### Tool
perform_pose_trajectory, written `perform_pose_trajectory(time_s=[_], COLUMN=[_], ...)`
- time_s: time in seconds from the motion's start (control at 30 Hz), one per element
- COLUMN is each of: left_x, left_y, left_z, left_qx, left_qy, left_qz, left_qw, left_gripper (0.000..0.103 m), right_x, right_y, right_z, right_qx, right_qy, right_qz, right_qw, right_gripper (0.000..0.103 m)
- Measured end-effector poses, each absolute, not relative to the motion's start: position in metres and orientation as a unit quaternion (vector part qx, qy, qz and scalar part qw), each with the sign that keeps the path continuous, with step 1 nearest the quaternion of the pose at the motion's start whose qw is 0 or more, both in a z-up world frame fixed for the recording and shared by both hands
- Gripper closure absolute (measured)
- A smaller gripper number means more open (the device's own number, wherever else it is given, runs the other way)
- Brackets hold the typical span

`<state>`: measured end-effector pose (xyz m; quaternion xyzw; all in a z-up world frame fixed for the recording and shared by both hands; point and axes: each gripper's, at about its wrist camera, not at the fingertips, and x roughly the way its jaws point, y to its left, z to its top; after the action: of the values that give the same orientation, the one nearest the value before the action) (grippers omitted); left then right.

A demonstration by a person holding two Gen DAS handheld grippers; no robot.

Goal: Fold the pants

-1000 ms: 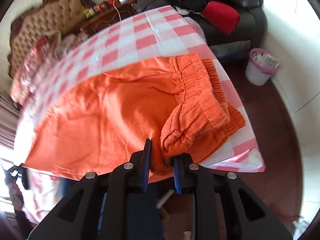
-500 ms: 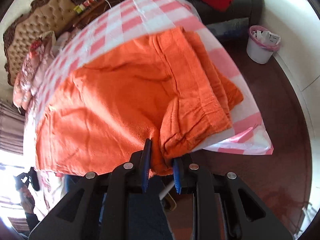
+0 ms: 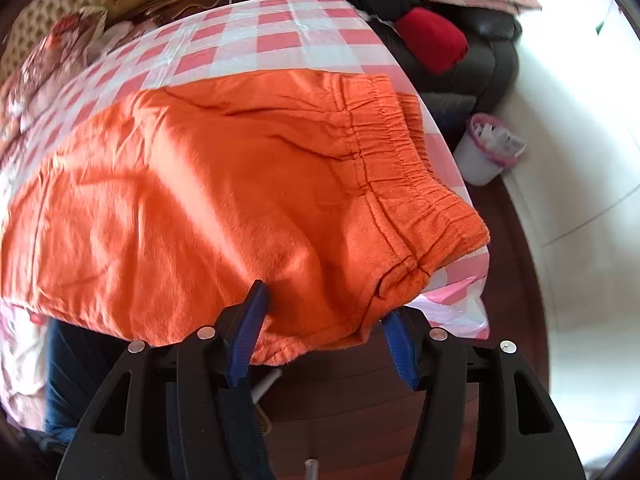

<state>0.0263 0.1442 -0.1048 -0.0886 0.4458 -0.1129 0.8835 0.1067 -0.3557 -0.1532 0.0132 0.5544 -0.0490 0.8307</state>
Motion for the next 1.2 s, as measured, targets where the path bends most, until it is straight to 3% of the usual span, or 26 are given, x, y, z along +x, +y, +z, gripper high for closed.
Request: perform_pose_trajectory(time_s=[0.17, 0.3, 0.63, 0.7, 0.77, 0.8, 0.83, 0.93, 1.0, 1.2], left_x=[0.015, 0.008, 0.022, 0.021, 0.019, 0.019, 0.016, 0.005, 0.001, 0.003], left_y=[0.038, -0.013, -0.044, -0.044, -0.042, -0.040, -0.039, -0.039, -0.041, -0.041], left_z=[-0.116, -0.132, -0.163, -0.162, -0.152, -0.143, -0.134, -0.118, -0.128, -0.161], left_qx=[0.095, 0.213, 0.306, 0.315, 0.319, 0.316, 0.316, 0.328, 0.345, 0.370], left_qy=[0.405, 0.365, 0.356, 0.353, 0.340, 0.334, 0.326, 0.310, 0.319, 0.339], left_qz=[-0.211, -0.230, -0.234, -0.230, -0.229, -0.231, -0.233, -0.250, -0.263, -0.261], left_qw=[0.884, 0.877, 0.851, 0.851, 0.855, 0.857, 0.860, 0.857, 0.843, 0.825], left_gripper=[0.054, 0.067, 0.087, 0.101, 0.102, 0.102, 0.102, 0.102, 0.102, 0.098], right_x=[0.092, 0.077, 0.068, 0.071, 0.075, 0.076, 0.078, 0.077, 0.075, 0.068], right_y=[-0.336, -0.312, -0.326, -0.334, -0.341, -0.344, -0.347, -0.347, -0.346, -0.346], right_z=[-0.148, -0.139, -0.154, -0.157, -0.157, -0.155, -0.151, -0.141, -0.138, -0.154], right_qx=[-0.012, -0.033, 0.009, 0.030, 0.057, 0.069, 0.082, 0.083, 0.076, 0.051], right_qy=[0.541, 0.516, 0.524, 0.523, 0.519, 0.516, 0.511, 0.499, 0.498, 0.540], right_qz=[-0.043, -0.027, -0.016, -0.008, -0.002, 0.007, 0.017, 0.028, 0.030, 0.022], right_qw=[0.840, 0.856, 0.851, 0.852, 0.853, 0.854, 0.855, 0.862, 0.864, 0.840], right_gripper=[0.046, 0.039, 0.035, 0.034, 0.042, 0.059, 0.069, 0.082, 0.088, 0.087])
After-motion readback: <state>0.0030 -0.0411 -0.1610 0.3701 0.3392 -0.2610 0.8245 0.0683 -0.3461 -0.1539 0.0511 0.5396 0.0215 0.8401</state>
